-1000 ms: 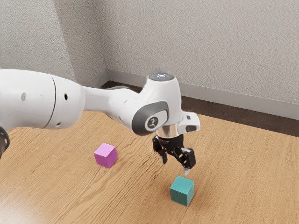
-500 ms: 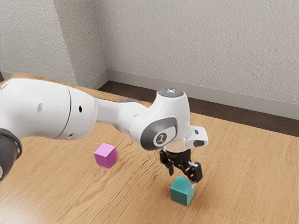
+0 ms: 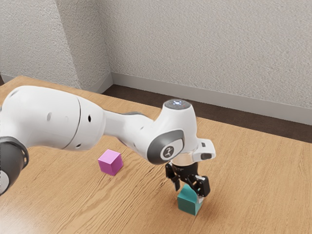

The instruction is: Pick up the blue block with one arm, and put the blue block on the pink block with one arm

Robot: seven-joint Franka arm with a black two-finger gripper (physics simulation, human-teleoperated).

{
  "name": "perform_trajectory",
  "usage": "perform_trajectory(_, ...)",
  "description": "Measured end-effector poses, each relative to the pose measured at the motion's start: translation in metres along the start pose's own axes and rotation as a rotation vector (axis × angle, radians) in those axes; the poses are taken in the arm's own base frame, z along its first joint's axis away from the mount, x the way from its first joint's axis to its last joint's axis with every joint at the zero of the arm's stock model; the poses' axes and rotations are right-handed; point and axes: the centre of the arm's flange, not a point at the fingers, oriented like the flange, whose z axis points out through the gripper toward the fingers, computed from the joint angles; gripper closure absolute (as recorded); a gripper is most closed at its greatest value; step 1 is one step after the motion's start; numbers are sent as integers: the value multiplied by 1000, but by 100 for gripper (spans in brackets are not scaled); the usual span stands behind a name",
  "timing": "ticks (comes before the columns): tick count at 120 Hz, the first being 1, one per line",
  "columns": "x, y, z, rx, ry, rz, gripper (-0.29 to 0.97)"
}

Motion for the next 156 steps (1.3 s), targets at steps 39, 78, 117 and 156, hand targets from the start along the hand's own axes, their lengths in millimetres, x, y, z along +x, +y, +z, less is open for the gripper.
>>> perform_trajectory(39, 3, -1, 16, 3, -17, -10, 2)
perform_trajectory(78, 6, -2, 26, 5, -28, -16, 3)
perform_trajectory(117, 5, -1, 27, -4, -30, -26, 21)
perform_trajectory(156, 5, 3, 16, -8, -16, -28, 29)
